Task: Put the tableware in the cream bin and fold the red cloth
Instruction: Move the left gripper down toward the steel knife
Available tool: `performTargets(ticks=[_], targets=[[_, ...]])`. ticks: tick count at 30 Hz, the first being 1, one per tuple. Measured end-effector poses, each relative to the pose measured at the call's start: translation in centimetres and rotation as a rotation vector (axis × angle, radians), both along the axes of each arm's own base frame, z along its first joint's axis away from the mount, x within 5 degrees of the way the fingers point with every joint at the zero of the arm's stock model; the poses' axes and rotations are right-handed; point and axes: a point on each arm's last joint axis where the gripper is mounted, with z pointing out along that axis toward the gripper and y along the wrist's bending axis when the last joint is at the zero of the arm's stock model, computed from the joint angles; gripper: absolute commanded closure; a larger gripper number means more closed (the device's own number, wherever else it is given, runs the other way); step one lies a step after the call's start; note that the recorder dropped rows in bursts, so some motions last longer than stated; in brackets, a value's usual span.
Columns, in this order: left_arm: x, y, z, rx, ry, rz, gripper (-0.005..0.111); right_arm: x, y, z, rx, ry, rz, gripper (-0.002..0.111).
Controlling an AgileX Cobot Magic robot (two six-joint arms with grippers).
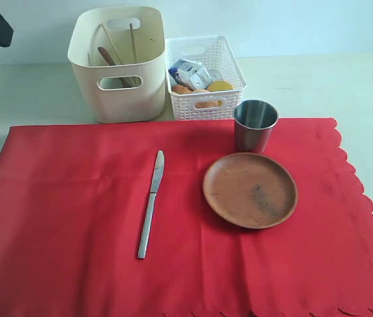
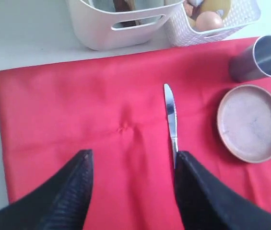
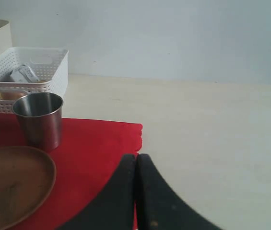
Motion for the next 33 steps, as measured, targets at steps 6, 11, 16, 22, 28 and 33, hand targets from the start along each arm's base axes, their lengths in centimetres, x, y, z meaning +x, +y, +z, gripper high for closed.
performTargets(ticks=[6, 11, 16, 22, 28, 33], targets=[[-0.1, -0.6, -2.1, -0.077, 0.029, 0.019, 0.056, 0.0, 0.0, 0.0, 0.000, 0.000, 0.000, 0.108], [-0.5, -1.4, -3.8, -0.081, 0.057, 0.001, 0.056, 0.0, 0.0, 0.0, 0.000, 0.002, 0.000, 0.108], [-1.0, -2.6, -5.0, -0.080, 0.061, -0.033, 0.056, 0.0, 0.0, 0.0, 0.000, 0.002, 0.000, 0.108], [-1.4, -3.5, -6.0, -0.075, 0.049, -0.064, 0.056, 0.0, 0.0, 0.0, 0.000, 0.002, 0.000, 0.108], [-1.5, -3.6, -6.7, -0.072, 0.046, -0.061, 0.056, 0.0, 0.0, 0.0, 0.000, 0.004, 0.001, 0.108], [-1.3, -3.6, -6.6, -0.077, 0.022, -0.053, 0.056, 0.0, 0.0, 0.0, 0.000, 0.004, 0.001, 0.108]])
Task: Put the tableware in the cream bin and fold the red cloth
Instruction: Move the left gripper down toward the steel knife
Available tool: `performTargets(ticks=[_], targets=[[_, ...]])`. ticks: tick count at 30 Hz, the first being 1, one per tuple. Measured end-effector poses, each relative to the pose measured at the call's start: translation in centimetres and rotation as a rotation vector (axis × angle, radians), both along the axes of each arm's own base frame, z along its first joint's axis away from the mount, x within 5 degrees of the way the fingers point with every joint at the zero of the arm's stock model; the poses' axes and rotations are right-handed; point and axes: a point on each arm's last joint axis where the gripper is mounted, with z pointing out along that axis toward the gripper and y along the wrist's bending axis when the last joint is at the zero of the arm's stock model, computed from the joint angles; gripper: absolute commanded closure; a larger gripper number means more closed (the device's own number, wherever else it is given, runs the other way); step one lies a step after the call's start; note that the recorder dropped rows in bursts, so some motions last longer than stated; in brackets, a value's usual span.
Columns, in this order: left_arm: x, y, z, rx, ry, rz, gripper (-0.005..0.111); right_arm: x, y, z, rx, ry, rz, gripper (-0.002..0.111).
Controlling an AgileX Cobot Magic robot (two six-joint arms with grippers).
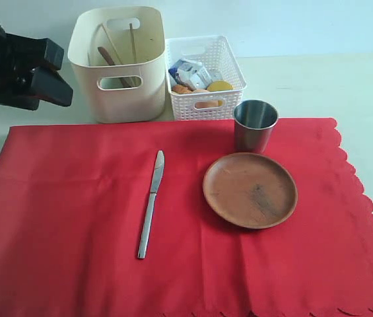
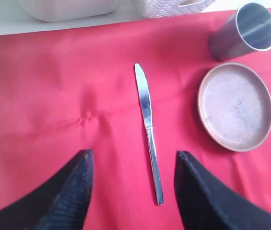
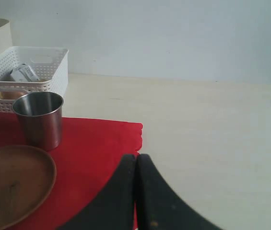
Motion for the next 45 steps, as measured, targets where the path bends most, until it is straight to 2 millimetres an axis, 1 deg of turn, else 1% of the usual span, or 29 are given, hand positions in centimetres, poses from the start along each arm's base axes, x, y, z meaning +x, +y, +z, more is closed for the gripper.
performTargets(ticks=[12, 16, 23, 29, 36, 39, 45], targets=[[-0.1, -0.2, 0.1, -0.028, 0.009, 0.004, 0.056, 0.0, 0.0, 0.0, 0.000, 0.000, 0.000, 0.108], [-0.3, -0.8, 0.0, -0.031, 0.006, -0.015, 0.056, 0.0, 0.0, 0.0, 0.000, 0.000, 0.000, 0.108], [-0.9, -2.1, -0.8, -0.034, 0.003, -0.053, 0.056, 0.0, 0.0, 0.0, 0.000, 0.000, 0.000, 0.108], [-0.3, -2.5, -1.7, -0.030, 0.030, -0.049, 0.056, 0.0, 0.0, 0.0, 0.000, 0.000, 0.000, 0.108], [0.4, -2.9, -3.1, -0.012, 0.073, -0.046, 0.056, 0.0, 0.0, 0.0, 0.000, 0.000, 0.000, 0.108], [0.9, -3.2, -4.0, -0.001, 0.093, -0.047, 0.056, 0.0, 0.0, 0.0, 0.000, 0.000, 0.000, 0.108], [1.5, -3.7, -5.0, 0.005, 0.102, -0.043, 0.056, 0.0, 0.0, 0.0, 0.000, 0.000, 0.000, 0.108]])
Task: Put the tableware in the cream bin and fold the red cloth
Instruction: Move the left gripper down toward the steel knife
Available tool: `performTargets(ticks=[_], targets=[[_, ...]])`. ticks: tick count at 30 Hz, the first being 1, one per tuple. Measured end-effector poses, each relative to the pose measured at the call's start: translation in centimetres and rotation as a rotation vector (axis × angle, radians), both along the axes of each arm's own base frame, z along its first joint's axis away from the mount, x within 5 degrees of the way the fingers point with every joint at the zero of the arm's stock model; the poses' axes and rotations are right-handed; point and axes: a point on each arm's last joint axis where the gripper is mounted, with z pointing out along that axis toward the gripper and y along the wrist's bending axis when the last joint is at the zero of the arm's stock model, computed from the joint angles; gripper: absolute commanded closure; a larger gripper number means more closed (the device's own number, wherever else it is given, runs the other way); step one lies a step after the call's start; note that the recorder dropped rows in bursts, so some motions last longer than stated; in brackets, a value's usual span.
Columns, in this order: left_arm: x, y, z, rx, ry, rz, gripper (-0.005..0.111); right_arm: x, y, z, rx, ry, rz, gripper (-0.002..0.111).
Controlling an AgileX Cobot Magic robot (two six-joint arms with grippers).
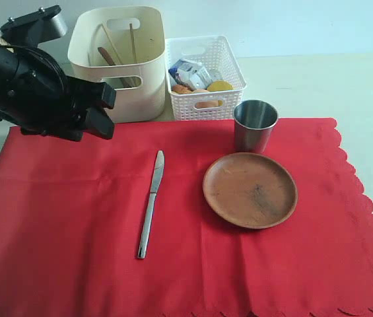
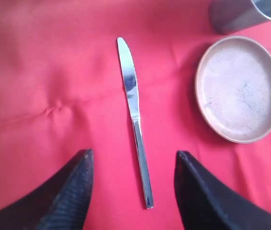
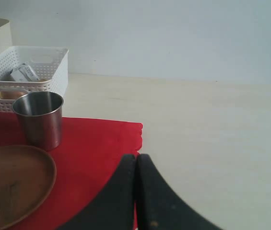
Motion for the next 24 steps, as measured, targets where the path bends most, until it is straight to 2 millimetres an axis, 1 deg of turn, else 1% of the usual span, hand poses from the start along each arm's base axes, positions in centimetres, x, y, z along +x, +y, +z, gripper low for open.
performTargets(ticks=[5, 11, 24], targets=[[0.60, -0.24, -1.06, 0.010, 0.013, 0.007, 0.056, 0.00, 0.00, 0.00, 0.000, 0.000, 0.000, 0.108], [0.69, -0.25, -1.02, 0.021, -0.014, -0.026, 0.056, 0.00, 0.00, 0.00, 0.000, 0.000, 0.000, 0.108], [0.84, -0.27, -0.96, 0.017, -0.031, -0.023, 0.056, 0.00, 0.00, 0.00, 0.000, 0.000, 0.000, 0.108]])
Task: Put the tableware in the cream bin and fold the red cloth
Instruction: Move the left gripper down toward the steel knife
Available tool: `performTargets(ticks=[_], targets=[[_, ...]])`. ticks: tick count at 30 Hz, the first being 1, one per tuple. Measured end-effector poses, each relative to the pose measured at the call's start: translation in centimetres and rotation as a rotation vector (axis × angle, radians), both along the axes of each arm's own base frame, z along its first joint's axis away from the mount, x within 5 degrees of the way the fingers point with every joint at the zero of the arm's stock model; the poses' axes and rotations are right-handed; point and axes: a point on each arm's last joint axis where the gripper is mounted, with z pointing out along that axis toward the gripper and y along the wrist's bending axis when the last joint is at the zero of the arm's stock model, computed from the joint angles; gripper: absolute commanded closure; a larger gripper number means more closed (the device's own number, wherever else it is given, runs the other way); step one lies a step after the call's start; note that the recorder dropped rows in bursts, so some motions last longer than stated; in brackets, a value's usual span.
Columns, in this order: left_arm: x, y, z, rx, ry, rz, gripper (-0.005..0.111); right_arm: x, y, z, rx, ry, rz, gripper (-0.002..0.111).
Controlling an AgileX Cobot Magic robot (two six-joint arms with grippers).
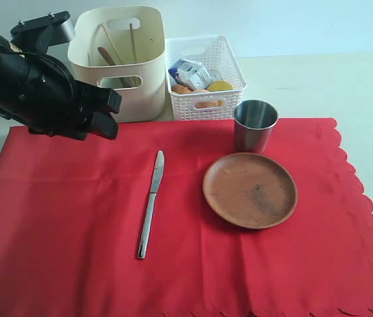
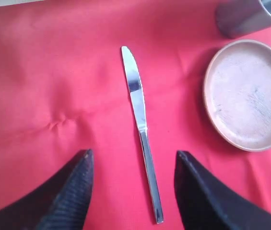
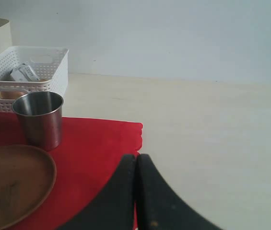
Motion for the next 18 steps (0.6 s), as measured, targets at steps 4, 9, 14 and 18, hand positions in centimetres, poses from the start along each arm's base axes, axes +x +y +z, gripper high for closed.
performTargets(ticks=[4, 9, 14, 18], targets=[[-0.02, -0.07, 0.03, -0.012, 0.006, 0.006, 0.056, 0.00, 0.00, 0.00, 0.000, 0.000, 0.000, 0.108], [-0.03, -0.10, 0.04, -0.017, 0.008, 0.009, 0.056, 0.00, 0.00, 0.00, 0.000, 0.000, 0.000, 0.108], [-0.01, -0.11, 0.05, -0.013, 0.000, -0.003, 0.056, 0.00, 0.00, 0.00, 0.000, 0.000, 0.000, 0.108], [0.26, -0.17, -0.09, -0.006, -0.026, -0.019, 0.056, 0.01, -0.01, 0.03, 0.000, -0.003, -0.001, 0.108]])
